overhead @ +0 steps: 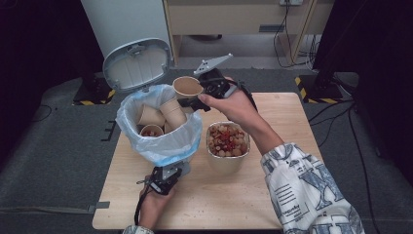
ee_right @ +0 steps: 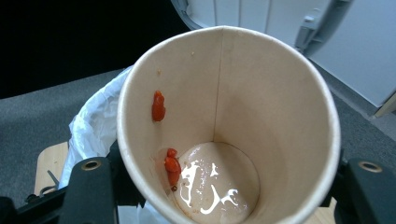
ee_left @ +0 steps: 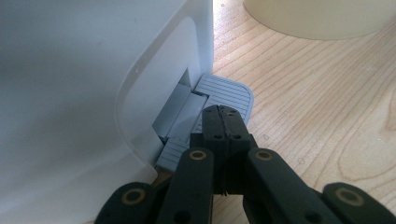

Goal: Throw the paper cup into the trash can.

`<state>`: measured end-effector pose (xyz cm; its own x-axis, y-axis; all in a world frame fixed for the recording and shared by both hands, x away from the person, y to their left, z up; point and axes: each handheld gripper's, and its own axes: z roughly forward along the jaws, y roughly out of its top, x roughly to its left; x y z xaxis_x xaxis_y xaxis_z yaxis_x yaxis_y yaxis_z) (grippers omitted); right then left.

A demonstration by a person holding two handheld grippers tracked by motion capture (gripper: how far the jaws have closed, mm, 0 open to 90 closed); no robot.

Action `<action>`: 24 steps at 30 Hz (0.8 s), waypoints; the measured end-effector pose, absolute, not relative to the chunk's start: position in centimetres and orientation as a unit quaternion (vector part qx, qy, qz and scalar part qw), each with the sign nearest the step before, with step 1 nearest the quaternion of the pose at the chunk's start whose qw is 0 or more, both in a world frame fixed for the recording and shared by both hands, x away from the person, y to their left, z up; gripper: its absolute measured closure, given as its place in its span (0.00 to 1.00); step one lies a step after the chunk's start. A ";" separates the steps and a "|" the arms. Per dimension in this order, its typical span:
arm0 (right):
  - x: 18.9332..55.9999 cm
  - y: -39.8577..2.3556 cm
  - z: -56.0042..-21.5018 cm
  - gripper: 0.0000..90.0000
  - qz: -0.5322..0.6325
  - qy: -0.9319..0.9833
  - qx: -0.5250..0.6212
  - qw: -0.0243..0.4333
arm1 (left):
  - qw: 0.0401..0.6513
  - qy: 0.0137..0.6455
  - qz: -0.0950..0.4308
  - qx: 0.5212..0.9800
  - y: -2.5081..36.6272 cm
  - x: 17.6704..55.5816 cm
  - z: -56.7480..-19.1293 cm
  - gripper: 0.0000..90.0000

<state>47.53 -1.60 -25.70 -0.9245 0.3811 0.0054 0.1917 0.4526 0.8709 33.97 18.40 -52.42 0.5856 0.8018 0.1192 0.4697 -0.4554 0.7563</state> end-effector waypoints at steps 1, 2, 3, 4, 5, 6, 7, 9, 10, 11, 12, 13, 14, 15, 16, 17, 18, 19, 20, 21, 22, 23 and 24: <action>47.5 -1.3 -25.7 0.37 0.495 0.847 0.169 0.096 | 0.349 0.388 0.238 0.819 18.4 34.0 -52.4 1.00; 47.5 -1.1 -25.6 0.37 0.497 0.846 0.169 0.097 | 0.349 0.387 0.237 0.820 18.4 34.0 -52.4 1.00; 47.4 -0.9 -25.6 0.37 0.500 0.844 0.167 0.097 | 0.349 0.387 0.237 0.820 18.4 34.0 -52.4 1.00; 47.4 -0.6 -25.6 0.37 0.502 0.843 0.166 0.097 | 0.350 0.388 0.237 0.819 18.4 34.0 -52.4 1.00; 47.4 -0.4 -25.5 0.37 0.502 0.843 0.166 0.096 | 0.350 0.388 0.237 0.819 18.4 34.0 -52.4 1.00; 47.5 -0.1 -25.5 0.37 0.503 0.843 0.164 0.096 | 0.349 0.387 0.237 0.820 18.4 34.0 -52.4 1.00; 47.5 0.1 -25.6 0.37 0.503 0.843 0.164 0.095 | 0.349 0.387 0.237 0.820 18.4 34.0 -52.4 1.00; 47.5 0.7 -25.7 0.37 0.500 0.845 0.162 0.096 | 0.348 0.387 0.237 0.820 18.4 34.0 -52.4 1.00; 47.5 1.0 -25.7 0.37 0.500 0.846 0.160 0.095 | 0.348 0.387 0.237 0.820 18.4 34.0 -52.4 1.00; 47.4 1.3 -25.8 0.37 0.501 0.846 0.158 0.094 | 0.348 0.387 0.238 0.820 18.4 34.0 -52.4 1.00; 47.4 1.5 -25.8 0.37 0.500 0.846 0.157 0.094 | 0.348 0.387 0.237 0.820 18.4 34.0 -52.4 1.00; 47.4 1.8 -25.8 0.37 0.502 0.845 0.158 0.092 | 0.349 0.387 0.237 0.820 18.4 34.0 -52.4 1.00; 47.4 2.0 -25.9 0.37 0.504 0.845 0.157 0.092 | 0.349 0.387 0.237 0.820 18.4 34.0 -52.4 1.00; 47.4 2.2 -25.9 0.37 0.502 0.845 0.159 0.091 | 0.350 0.388 0.237 0.819 18.4 34.0 -52.4 1.00; 47.5 2.4 -26.0 0.37 0.501 0.846 0.156 0.093 | 0.350 0.389 0.236 0.819 18.4 34.0 -52.4 1.00; 47.5 2.7 -26.1 0.37 0.501 0.846 0.155 0.092 | 0.350 0.389 0.237 0.819 18.4 34.0 -52.4 1.00; 47.4 2.9 -26.2 0.37 0.501 0.847 0.154 0.090 | 0.349 0.389 0.237 0.819 18.4 34.0 -52.4 1.00; 47.4 3.1 -26.3 0.37 0.500 0.848 0.154 0.089 | 0.349 0.388 0.237 0.819 18.4 34.0 -52.4 1.00; 47.4 3.2 -26.3 0.37 0.498 0.849 0.153 0.089 | 0.350 0.388 0.236 0.819 18.4 34.0 -52.4 1.00; 47.4 3.4 -26.4 0.37 0.498 0.849 0.152 0.090 | 0.350 0.388 0.237 0.819 18.4 34.0 -52.4 1.00; 47.4 3.6 -26.4 0.37 0.497 0.850 0.152 0.089 | 0.349 0.388 0.237 0.820 18.4 34.0 -52.4 1.00; 47.4 3.7 -26.5 0.37 0.496 0.851 0.151 0.089 | 0.350 0.388 0.237 0.819 18.4 34.0 -52.4 1.00; 47.4 3.8 -26.6 0.37 0.495 0.851 0.152 0.089 | 0.350 0.388 0.237 0.819 18.4 34.0 -52.4 1.00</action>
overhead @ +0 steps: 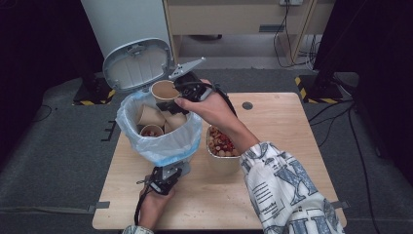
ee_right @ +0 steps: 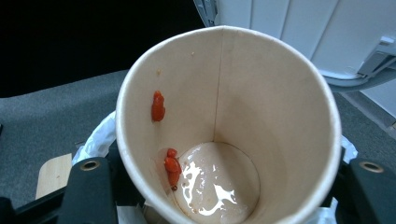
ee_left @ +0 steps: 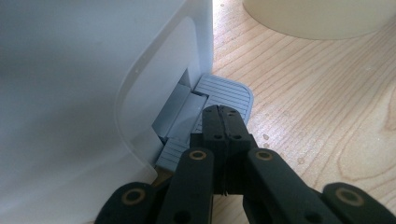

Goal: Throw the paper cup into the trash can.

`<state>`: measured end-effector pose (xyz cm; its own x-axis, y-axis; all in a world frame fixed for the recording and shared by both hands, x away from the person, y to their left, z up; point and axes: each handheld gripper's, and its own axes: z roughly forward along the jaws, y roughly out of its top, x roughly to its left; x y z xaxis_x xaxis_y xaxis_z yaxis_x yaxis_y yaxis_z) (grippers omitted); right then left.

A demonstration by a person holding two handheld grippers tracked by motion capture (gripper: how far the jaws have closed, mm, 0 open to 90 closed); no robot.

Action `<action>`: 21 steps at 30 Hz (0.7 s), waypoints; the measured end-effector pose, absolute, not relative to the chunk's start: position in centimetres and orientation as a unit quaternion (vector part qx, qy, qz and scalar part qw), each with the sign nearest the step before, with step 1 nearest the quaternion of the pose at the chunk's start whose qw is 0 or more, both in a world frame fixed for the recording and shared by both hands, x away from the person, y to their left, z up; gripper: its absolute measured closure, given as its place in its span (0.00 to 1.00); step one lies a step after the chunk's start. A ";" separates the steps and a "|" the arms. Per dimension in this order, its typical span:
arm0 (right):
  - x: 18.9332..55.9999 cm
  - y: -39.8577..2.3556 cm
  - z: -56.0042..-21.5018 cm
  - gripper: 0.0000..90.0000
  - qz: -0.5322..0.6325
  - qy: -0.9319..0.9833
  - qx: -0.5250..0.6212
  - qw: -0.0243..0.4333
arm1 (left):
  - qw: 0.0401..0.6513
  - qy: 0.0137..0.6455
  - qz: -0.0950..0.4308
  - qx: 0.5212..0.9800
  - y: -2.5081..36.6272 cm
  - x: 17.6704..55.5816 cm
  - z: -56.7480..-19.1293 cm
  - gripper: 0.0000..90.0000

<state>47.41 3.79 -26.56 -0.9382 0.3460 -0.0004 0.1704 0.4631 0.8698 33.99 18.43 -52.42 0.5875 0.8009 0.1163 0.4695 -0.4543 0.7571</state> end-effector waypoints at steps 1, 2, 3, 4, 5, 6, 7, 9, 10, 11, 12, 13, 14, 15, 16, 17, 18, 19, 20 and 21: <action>47.4 3.9 -26.6 0.37 0.496 0.851 0.151 0.087 | 0.350 0.388 0.237 0.819 18.4 34.0 -52.4 1.00; 47.4 4.0 -26.7 0.37 0.495 0.851 0.151 0.086 | 0.349 0.388 0.237 0.820 18.4 34.0 -52.4 1.00; 47.4 4.1 -26.7 0.37 0.492 0.853 0.150 0.088 | 0.349 0.388 0.237 0.820 18.4 34.0 -52.4 1.00; 47.4 4.3 -26.8 0.36 0.491 0.854 0.149 0.087 | 0.351 0.388 0.236 0.819 18.4 34.0 -52.4 1.00; 47.4 4.4 -26.9 0.36 0.490 0.855 0.149 0.085 | 0.350 0.388 0.236 0.819 18.4 34.0 -52.4 1.00; 47.4 4.5 -27.0 0.36 0.490 0.855 0.148 0.085 | 0.350 0.388 0.237 0.819 18.4 34.0 -52.4 1.00; 47.4 4.6 -27.0 0.36 0.489 0.855 0.148 0.086 | 0.351 0.388 0.236 0.819 18.4 34.0 -52.4 1.00; 47.4 4.9 -27.1 0.36 0.490 0.855 0.148 0.083 | 0.350 0.388 0.236 0.819 18.4 34.0 -52.4 1.00; 47.4 5.0 -27.2 0.36 0.488 0.856 0.147 0.083 | 0.350 0.388 0.236 0.819 18.4 34.0 -52.4 1.00; 47.3 5.1 -27.3 0.36 0.488 0.856 0.146 0.082 | 0.350 0.388 0.236 0.819 18.4 34.0 -52.4 1.00; 47.3 5.2 -27.3 0.36 0.487 0.857 0.146 0.079 | 0.351 0.388 0.236 0.819 18.4 34.0 -52.4 1.00; 47.2 5.3 -27.4 0.36 0.488 0.857 0.144 0.079 | 0.351 0.388 0.236 0.819 18.4 34.0 -52.4 1.00; 47.2 5.4 -27.5 0.36 0.487 0.858 0.144 0.079 | 0.351 0.389 0.236 0.819 18.4 34.0 -52.4 1.00; 47.2 5.5 -27.5 0.36 0.487 0.858 0.144 0.078 | 0.351 0.389 0.236 0.819 18.4 34.0 -52.4 1.00; 47.2 5.5 -27.6 0.36 0.487 0.858 0.144 0.077 | 0.351 0.388 0.236 0.819 18.4 34.0 -52.4 1.00; 47.2 5.6 -27.6 0.36 0.487 0.858 0.144 0.077 | 0.351 0.388 0.236 0.819 18.4 34.0 -52.4 1.00; 47.2 5.6 -27.7 0.36 0.486 0.859 0.144 0.076 | 0.351 0.388 0.236 0.819 18.4 34.0 -52.4 1.00; 47.2 5.7 -27.7 0.36 0.486 0.859 0.143 0.076 | 0.351 0.388 0.236 0.819 18.5 34.0 -52.4 1.00; 47.1 5.7 -27.7 0.36 0.485 0.860 0.144 0.074 | 0.351 0.389 0.236 0.819 18.4 34.0 -52.4 1.00; 47.1 5.8 -27.8 0.36 0.484 0.860 0.144 0.073 | 0.351 0.388 0.236 0.819 18.4 34.0 -52.4 1.00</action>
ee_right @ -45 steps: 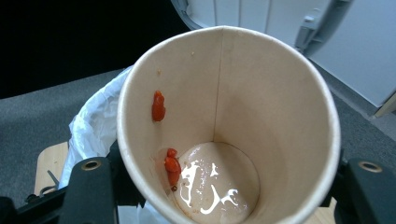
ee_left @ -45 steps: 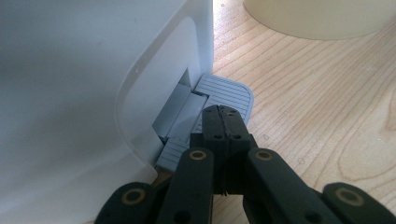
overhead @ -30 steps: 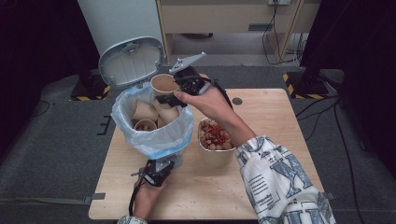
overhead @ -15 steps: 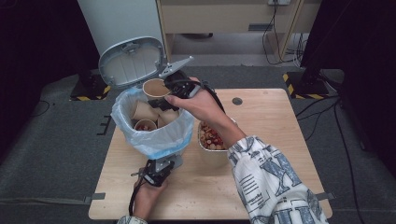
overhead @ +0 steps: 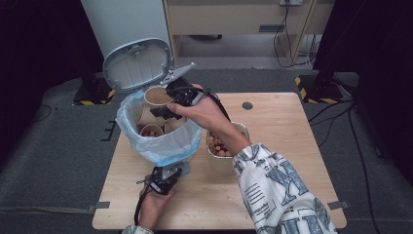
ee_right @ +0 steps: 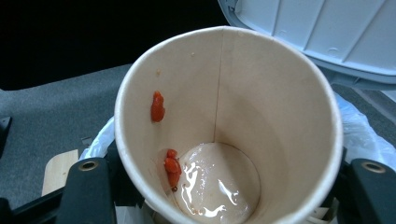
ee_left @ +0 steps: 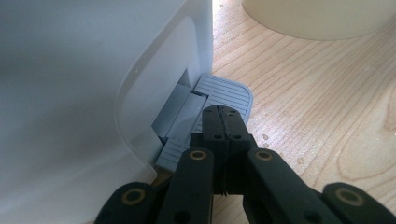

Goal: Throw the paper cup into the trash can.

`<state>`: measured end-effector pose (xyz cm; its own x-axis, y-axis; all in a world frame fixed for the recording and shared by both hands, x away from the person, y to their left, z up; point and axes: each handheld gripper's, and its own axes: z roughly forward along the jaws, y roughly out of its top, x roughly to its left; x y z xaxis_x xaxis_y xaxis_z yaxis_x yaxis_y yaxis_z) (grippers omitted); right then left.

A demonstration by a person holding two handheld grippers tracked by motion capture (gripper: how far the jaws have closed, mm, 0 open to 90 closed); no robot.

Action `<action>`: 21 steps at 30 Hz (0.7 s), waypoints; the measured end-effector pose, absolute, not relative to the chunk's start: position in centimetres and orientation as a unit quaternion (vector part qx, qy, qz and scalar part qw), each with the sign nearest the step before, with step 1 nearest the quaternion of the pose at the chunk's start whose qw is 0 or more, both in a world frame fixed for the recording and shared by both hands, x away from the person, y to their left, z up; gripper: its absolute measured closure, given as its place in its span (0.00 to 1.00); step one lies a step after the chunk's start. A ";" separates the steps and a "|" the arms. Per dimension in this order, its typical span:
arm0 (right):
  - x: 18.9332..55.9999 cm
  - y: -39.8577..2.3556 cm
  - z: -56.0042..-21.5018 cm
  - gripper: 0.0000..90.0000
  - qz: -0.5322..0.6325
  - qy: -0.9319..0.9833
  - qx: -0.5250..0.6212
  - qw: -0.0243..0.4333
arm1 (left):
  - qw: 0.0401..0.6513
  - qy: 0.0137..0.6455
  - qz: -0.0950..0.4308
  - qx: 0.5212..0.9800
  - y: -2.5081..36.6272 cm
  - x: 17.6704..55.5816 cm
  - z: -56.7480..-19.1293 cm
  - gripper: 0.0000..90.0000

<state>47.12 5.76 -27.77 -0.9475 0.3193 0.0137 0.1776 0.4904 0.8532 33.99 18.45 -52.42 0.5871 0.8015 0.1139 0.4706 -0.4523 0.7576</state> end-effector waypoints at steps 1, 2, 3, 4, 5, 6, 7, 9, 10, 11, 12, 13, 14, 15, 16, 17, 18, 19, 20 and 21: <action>47.1 5.8 -27.8 0.36 0.483 0.861 0.145 0.072 | 0.351 0.388 0.236 0.819 18.4 34.0 -52.4 1.00; 47.2 5.9 -27.9 0.36 0.482 0.861 0.144 0.073 | 0.351 0.388 0.236 0.819 18.4 34.0 -52.4 1.00; 47.1 5.9 -27.9 0.35 0.481 0.862 0.147 0.070 | 0.350 0.388 0.236 0.819 18.4 34.0 -52.4 1.00; 47.2 6.0 -28.0 0.35 0.480 0.863 0.146 0.068 | 0.351 0.388 0.235 0.819 18.4 34.0 -52.4 1.00; 47.1 6.2 -28.2 0.35 0.477 0.864 0.146 0.067 | 0.351 0.388 0.235 0.819 18.4 34.0 -52.4 1.00; 47.1 6.3 -28.4 0.35 0.473 0.866 0.146 0.065 | 0.351 0.388 0.236 0.819 18.4 34.0 -52.4 1.00; 47.1 6.5 -28.6 0.35 0.472 0.867 0.146 0.063 | 0.351 0.388 0.235 0.819 18.4 34.0 -52.4 1.00; 47.0 6.8 -28.9 0.35 0.465 0.871 0.148 0.058 | 0.350 0.388 0.236 0.819 18.4 34.0 -52.4 1.00; 47.0 6.9 -29.1 0.35 0.463 0.872 0.148 0.056 | 0.351 0.387 0.236 0.819 18.4 34.0 -52.4 1.00; 47.1 7.1 -29.3 0.34 0.462 0.873 0.147 0.057 | 0.351 0.387 0.235 0.819 18.4 34.0 -52.4 1.00; 47.1 7.2 -29.5 0.34 0.459 0.874 0.149 0.053 | 0.351 0.387 0.235 0.820 18.4 34.0 -52.4 1.00; 47.0 7.4 -29.7 0.33 0.457 0.876 0.148 0.048 | 0.351 0.387 0.235 0.819 18.4 34.0 -52.4 1.00; 47.0 7.6 -29.9 0.31 0.453 0.878 0.146 0.039 | 0.351 0.388 0.235 0.819 18.4 34.0 -52.4 1.00; 46.9 7.8 -30.1 0.28 0.451 0.881 0.140 0.042 | 0.352 0.388 0.235 0.819 18.4 34.0 -52.4 1.00; 46.8 8.0 -30.2 0.23 0.450 0.881 0.139 0.047 | 0.352 0.387 0.235 0.819 18.4 34.0 -52.4 1.00; 46.7 8.1 -30.2 0.22 0.448 0.882 0.140 0.044 | 0.352 0.387 0.235 0.819 18.4 34.0 -52.4 1.00; 46.7 8.1 -30.3 0.20 0.452 0.880 0.137 0.043 | 0.352 0.387 0.235 0.819 18.4 34.0 -52.4 1.00; 46.7 8.1 -30.3 0.19 0.454 0.879 0.137 0.044 | 0.352 0.387 0.235 0.819 18.4 34.0 -52.4 1.00; 46.6 8.1 -30.2 0.18 0.456 0.878 0.140 0.044 | 0.352 0.387 0.235 0.819 18.4 34.0 -52.4 1.00; 46.7 8.0 -30.1 0.18 0.458 0.876 0.140 0.047 | 0.351 0.387 0.235 0.820 18.4 34.0 -52.4 1.00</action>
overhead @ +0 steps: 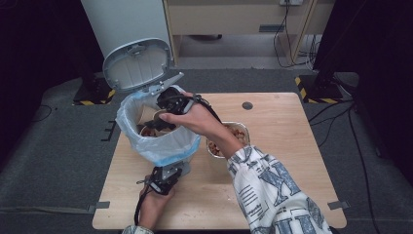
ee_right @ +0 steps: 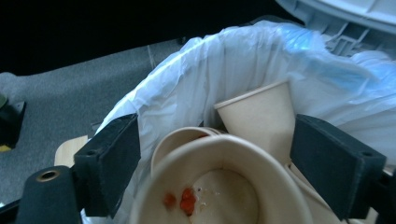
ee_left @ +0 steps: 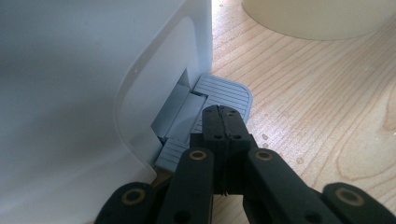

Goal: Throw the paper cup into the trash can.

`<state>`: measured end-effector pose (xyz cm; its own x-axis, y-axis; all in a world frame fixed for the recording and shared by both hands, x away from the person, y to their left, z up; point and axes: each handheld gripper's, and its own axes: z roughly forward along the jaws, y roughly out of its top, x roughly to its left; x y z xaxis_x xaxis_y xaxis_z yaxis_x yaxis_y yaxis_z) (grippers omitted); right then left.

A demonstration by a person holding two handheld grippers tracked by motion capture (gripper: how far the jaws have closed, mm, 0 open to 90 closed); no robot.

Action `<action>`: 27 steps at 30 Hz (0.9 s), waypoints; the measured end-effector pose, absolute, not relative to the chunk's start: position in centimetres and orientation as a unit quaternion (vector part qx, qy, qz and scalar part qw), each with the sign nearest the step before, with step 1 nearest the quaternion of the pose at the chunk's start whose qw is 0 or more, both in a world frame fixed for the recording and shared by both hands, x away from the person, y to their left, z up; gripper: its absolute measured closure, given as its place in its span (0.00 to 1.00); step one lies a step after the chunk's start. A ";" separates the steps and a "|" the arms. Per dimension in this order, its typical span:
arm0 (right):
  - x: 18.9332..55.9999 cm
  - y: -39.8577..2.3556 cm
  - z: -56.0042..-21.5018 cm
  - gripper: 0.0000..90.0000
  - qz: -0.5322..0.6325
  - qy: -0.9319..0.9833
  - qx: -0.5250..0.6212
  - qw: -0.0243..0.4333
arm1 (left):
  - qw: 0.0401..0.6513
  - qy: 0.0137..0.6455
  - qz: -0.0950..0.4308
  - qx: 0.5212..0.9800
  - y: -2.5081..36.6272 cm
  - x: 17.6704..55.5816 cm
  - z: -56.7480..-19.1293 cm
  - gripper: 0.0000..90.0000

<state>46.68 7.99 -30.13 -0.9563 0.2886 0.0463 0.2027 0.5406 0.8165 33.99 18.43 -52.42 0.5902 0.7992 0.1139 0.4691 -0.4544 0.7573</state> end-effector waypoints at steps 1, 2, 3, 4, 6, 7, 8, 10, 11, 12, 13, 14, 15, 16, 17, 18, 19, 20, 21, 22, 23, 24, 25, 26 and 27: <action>46.7 7.9 -30.1 0.18 0.459 0.875 0.144 0.045 | 0.352 0.387 0.235 0.819 18.4 34.0 -52.4 1.00; 46.7 7.8 -30.0 0.18 0.459 0.875 0.143 0.049 | 0.352 0.387 0.235 0.819 18.4 34.0 -52.4 1.00; 46.8 7.6 -30.0 0.18 0.460 0.875 0.145 0.049 | 0.351 0.387 0.236 0.820 18.4 34.0 -52.4 1.00; 46.8 7.5 -29.9 0.18 0.460 0.874 0.147 0.050 | 0.352 0.387 0.235 0.820 18.4 34.0 -52.4 1.00; 46.9 7.3 -29.9 0.19 0.459 0.874 0.150 0.055 | 0.351 0.387 0.236 0.819 18.4 34.0 -52.4 1.00; 46.9 7.1 -29.9 0.19 0.461 0.873 0.150 0.054 | 0.352 0.387 0.235 0.819 18.4 34.0 -52.4 1.00; 46.9 7.0 -29.9 0.19 0.462 0.872 0.153 0.052 | 0.351 0.387 0.236 0.820 18.4 34.0 -52.4 1.00; 47.0 6.8 -29.9 0.19 0.463 0.871 0.155 0.053 | 0.352 0.386 0.235 0.820 18.4 34.0 -52.4 1.00; 47.0 6.8 -29.9 0.19 0.465 0.870 0.156 0.053 | 0.352 0.386 0.235 0.820 18.4 34.0 -52.4 1.00; 47.0 6.7 -29.8 0.18 0.467 0.869 0.157 0.053 | 0.352 0.387 0.235 0.819 18.4 34.0 -52.4 1.00; 47.0 6.7 -29.8 0.18 0.469 0.868 0.156 0.055 | 0.351 0.386 0.235 0.820 18.4 34.0 -52.4 1.00; 47.0 6.6 -29.8 0.18 0.473 0.866 0.155 0.056 | 0.352 0.387 0.235 0.819 18.4 34.0 -52.4 1.00; 47.0 6.6 -29.7 0.17 0.475 0.864 0.156 0.058 | 0.352 0.387 0.235 0.819 18.4 34.0 -52.4 1.00; 47.0 6.5 -29.6 0.17 0.478 0.862 0.155 0.060 | 0.352 0.387 0.235 0.819 18.4 34.0 -52.4 1.00; 47.0 6.5 -29.6 0.16 0.481 0.861 0.155 0.060 | 0.351 0.386 0.236 0.820 18.4 34.0 -52.4 1.00; 46.9 6.4 -29.5 0.16 0.485 0.859 0.154 0.063 | 0.351 0.386 0.236 0.820 18.4 34.0 -52.4 1.00; 46.9 6.4 -29.4 0.15 0.488 0.856 0.155 0.063 | 0.351 0.386 0.235 0.820 18.4 34.0 -52.4 1.00; 46.9 6.3 -29.3 0.15 0.492 0.854 0.156 0.063 | 0.351 0.386 0.235 0.820 18.4 34.0 -52.4 1.00; 46.8 6.2 -29.2 0.14 0.494 0.852 0.157 0.065 | 0.351 0.387 0.236 0.820 18.4 34.0 -52.4 1.00; 46.9 6.2 -29.2 0.14 0.495 0.852 0.157 0.067 | 0.350 0.386 0.236 0.820 18.4 34.0 -52.4 1.00; 46.9 6.1 -29.1 0.14 0.495 0.851 0.160 0.070 | 0.351 0.386 0.236 0.820 18.4 34.0 -52.4 1.00; 46.9 6.0 -29.1 0.13 0.495 0.851 0.162 0.072 | 0.351 0.386 0.235 0.820 18.4 34.0 -52.4 1.00; 47.0 5.9 -29.1 0.13 0.496 0.849 0.166 0.074 | 0.351 0.386 0.236 0.820 18.4 34.0 -52.4 1.00; 47.0 5.8 -29.0 0.13 0.496 0.848 0.169 0.075 | 0.351 0.386 0.235 0.820 18.4 34.0 -52.4 1.00; 47.1 5.7 -29.0 0.13 0.496 0.848 0.169 0.076 | 0.351 0.386 0.235 0.820 18.4 34.0 -52.4 1.00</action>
